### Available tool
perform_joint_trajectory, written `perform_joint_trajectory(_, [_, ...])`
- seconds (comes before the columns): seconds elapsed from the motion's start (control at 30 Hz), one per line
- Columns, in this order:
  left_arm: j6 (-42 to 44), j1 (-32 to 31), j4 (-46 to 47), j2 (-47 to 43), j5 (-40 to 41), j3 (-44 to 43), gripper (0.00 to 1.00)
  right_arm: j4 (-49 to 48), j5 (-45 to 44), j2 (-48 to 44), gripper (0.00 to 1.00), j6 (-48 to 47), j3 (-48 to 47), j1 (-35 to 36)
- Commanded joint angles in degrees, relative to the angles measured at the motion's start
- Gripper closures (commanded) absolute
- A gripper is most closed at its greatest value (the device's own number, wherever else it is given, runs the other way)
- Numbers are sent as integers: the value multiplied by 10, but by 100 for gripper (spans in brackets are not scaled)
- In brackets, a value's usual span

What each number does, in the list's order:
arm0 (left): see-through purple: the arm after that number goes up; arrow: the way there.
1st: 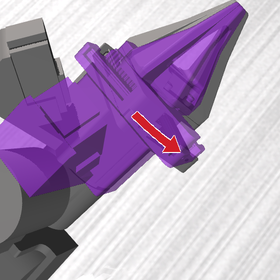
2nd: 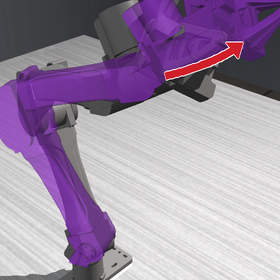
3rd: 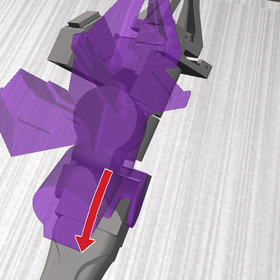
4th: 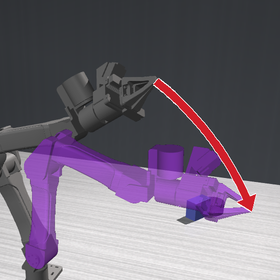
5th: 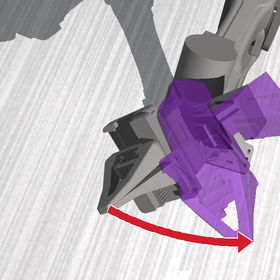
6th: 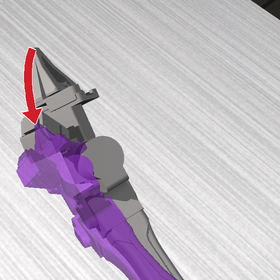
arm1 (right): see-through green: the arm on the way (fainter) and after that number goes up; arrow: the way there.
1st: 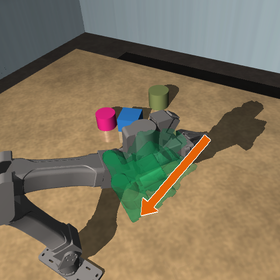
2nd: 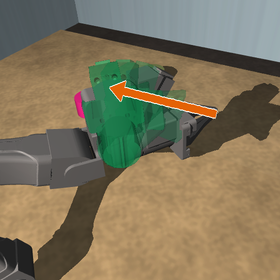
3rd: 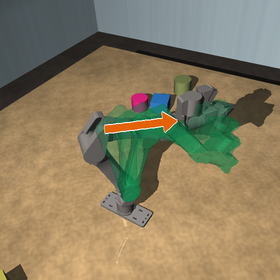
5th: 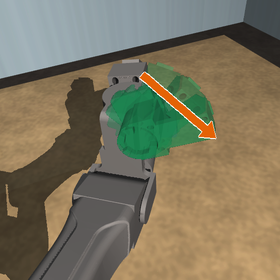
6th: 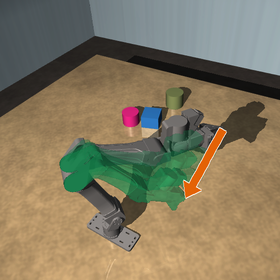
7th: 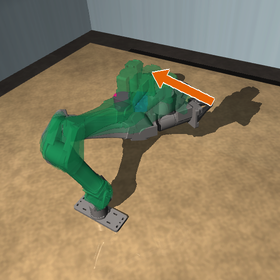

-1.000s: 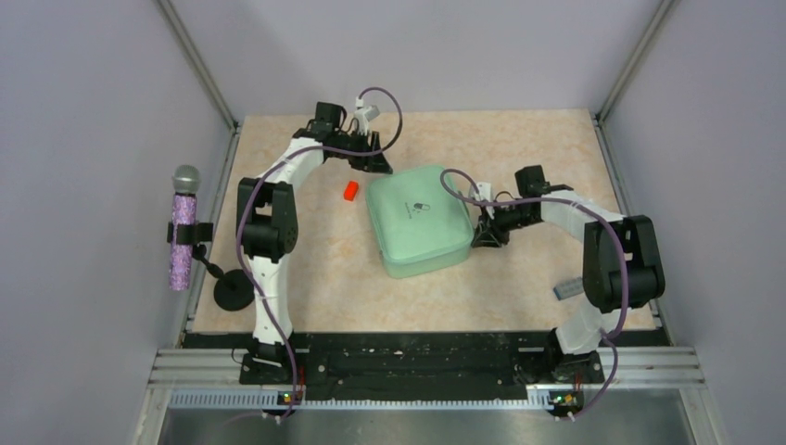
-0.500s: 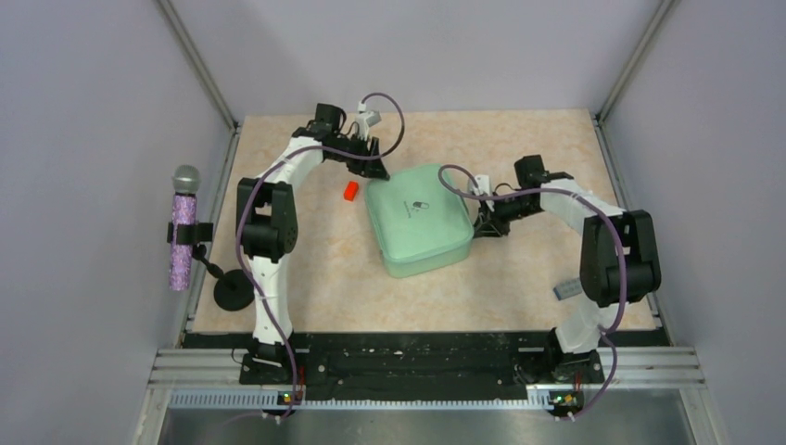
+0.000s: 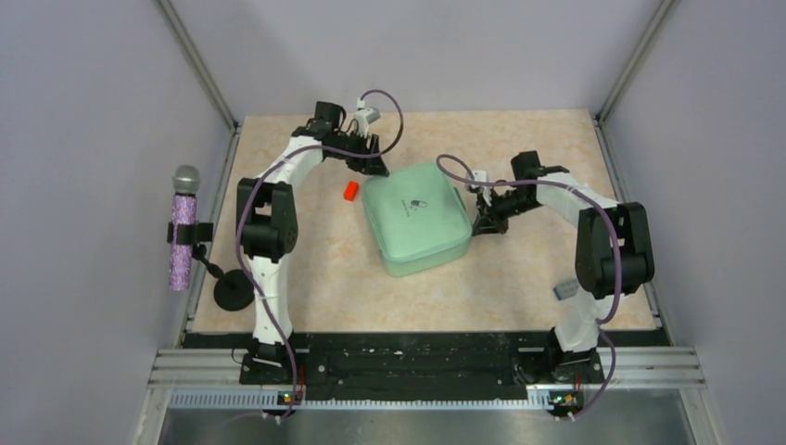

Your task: Organize the medicine kit

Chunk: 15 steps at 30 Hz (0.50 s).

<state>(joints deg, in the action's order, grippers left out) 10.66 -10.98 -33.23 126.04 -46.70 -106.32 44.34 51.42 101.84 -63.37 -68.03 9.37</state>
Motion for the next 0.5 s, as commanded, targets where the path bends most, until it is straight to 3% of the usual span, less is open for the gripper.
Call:
perform_joint_trajectory(0.0, [-111,-1,108,-7,27,-40,45,-62,-91,-29,100,146,-38,4])
perform_joint_trajectory(0.23, [-178,-34,143,54,-23,-87,38,-88,-170,-15,100,204,-73,9])
perform_joint_trajectory(0.47, [-219,-57,135,103,-52,-85,38,-98,-225,39,100,194,-141,14])
